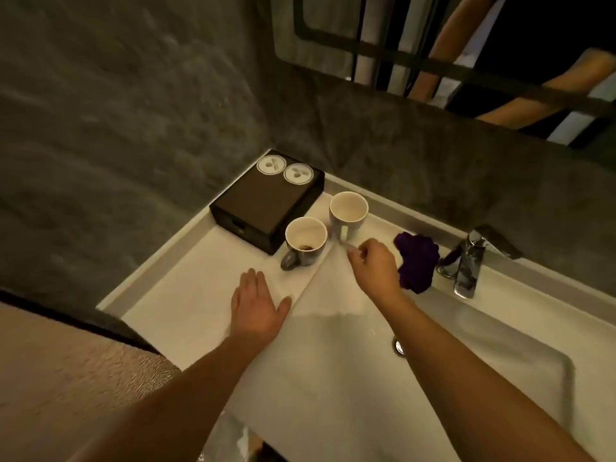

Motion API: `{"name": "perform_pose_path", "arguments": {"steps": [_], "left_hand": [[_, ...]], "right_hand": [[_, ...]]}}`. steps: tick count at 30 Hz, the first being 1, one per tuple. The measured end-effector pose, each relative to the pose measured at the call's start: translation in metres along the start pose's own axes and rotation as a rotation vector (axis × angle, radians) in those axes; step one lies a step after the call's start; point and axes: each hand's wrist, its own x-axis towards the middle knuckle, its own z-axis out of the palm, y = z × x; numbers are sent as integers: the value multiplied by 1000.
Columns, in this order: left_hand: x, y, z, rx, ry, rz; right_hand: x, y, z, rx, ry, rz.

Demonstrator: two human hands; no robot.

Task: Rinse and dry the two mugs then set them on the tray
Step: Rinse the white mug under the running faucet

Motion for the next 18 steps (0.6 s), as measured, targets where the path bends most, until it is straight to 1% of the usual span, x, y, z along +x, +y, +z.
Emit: {"name": "perform_pose_path", "arguments": {"steps": [2,7,10,14,18], "left_hand": [[9,0,7,47,39,18],[16,-5,24,138,67,38],[17,-4,26,186,66,54],[19,-7,28,193,56,66],[21,-8,28,206,36,85]], "right_hand": [[15,-8,7,44,-11,87],[33,-19,28,129,83,135],[37,-24,37,95,158,142],[39,-29,49,53,224,152],[37,-30,51,-15,322,206]]}}
